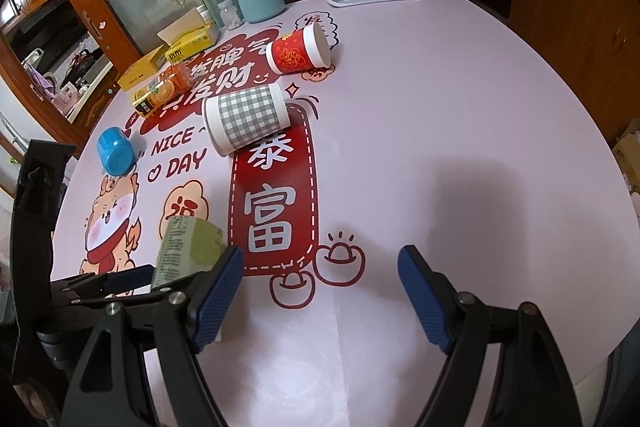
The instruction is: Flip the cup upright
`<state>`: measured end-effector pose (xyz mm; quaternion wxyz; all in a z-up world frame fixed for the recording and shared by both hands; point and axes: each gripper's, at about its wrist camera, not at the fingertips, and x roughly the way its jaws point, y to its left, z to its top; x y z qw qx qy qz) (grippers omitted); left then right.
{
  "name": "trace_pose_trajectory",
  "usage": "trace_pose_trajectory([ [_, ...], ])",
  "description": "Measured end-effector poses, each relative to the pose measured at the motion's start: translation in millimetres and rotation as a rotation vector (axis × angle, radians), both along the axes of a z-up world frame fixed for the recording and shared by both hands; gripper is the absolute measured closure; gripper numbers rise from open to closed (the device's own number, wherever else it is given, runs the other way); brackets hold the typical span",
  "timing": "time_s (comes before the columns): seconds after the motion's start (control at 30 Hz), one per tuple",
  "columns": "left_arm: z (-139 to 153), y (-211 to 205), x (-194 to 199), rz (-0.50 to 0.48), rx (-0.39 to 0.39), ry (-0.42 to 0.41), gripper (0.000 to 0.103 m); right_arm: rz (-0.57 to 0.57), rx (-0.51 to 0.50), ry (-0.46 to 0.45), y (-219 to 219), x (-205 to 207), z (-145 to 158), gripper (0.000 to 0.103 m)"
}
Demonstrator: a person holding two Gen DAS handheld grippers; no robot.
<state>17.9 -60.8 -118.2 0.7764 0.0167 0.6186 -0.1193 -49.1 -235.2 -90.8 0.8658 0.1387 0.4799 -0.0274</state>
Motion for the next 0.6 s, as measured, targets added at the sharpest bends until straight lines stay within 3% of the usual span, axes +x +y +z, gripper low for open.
trace_pose_trajectory([
  [0.37, 42.2, 13.0, -26.9, 0.009, 0.029, -0.089, 0.03, 0.011, -0.009, -0.036, 6.7, -17.7, 25.7, 0.023],
  [0.6, 67.3, 32.8, -47.1, 0.026, 0.046, -0.175, 0.027, 0.083, -0.008, -0.054, 25.1, -29.0, 39.6, 0.023],
])
